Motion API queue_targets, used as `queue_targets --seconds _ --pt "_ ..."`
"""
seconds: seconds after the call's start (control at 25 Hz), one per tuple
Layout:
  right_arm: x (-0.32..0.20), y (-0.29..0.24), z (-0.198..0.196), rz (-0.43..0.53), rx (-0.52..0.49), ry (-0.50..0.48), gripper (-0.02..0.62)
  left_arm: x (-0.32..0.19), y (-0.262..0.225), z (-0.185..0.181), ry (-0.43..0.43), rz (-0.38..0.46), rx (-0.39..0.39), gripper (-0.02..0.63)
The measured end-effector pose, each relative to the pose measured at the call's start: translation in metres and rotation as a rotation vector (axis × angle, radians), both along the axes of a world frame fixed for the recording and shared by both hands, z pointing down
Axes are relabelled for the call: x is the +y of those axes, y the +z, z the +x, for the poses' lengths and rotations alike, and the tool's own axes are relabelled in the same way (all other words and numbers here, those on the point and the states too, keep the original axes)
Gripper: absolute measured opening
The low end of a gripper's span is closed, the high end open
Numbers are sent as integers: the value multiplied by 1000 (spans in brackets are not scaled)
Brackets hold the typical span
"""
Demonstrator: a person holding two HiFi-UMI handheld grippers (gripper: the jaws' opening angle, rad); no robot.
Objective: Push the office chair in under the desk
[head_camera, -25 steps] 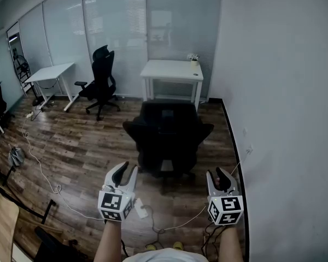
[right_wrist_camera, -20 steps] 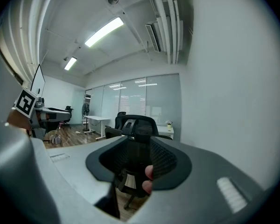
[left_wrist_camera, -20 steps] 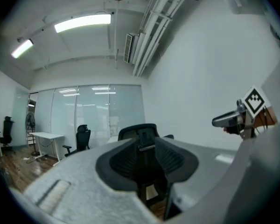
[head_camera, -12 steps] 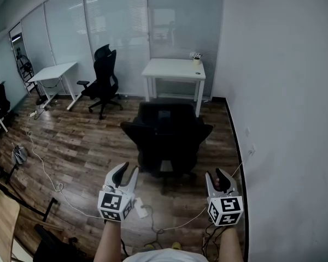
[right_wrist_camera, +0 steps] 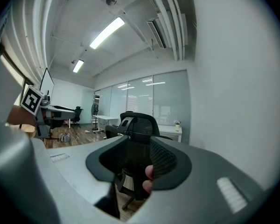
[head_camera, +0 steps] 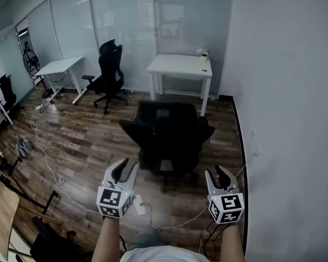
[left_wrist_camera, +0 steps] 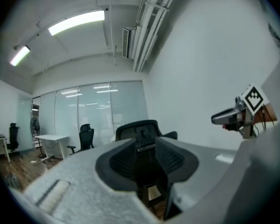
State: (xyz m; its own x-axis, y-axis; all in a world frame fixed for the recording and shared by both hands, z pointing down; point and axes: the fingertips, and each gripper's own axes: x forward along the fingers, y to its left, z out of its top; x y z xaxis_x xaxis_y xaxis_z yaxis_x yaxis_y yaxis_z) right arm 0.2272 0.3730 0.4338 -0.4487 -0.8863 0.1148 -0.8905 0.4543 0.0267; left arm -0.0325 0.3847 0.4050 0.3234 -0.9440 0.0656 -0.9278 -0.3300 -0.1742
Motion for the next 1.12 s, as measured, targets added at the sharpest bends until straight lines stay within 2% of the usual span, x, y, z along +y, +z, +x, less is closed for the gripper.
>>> queue_targets --seconds 0.28,0.52,0.84,1.04,1.12 --pt "-41 9 -7 0 16 -26 126 -42 9 -2 8 -5 -21 127" --pt "-107 20 -14 -5 37 -40 126 -111 22 -5 18 -18 -9 127" --pt "-193 24 -61 -37 113 -62 126 -205 33 -48 68 -60 -38 127" --pt "-250 24 -80 -61 203 -84 126 -268 42 -65 146 -122 -139 137" --pt "-268 28 -91 -66 280 -132 157 -288 48 -68 190 -142 -200 147"
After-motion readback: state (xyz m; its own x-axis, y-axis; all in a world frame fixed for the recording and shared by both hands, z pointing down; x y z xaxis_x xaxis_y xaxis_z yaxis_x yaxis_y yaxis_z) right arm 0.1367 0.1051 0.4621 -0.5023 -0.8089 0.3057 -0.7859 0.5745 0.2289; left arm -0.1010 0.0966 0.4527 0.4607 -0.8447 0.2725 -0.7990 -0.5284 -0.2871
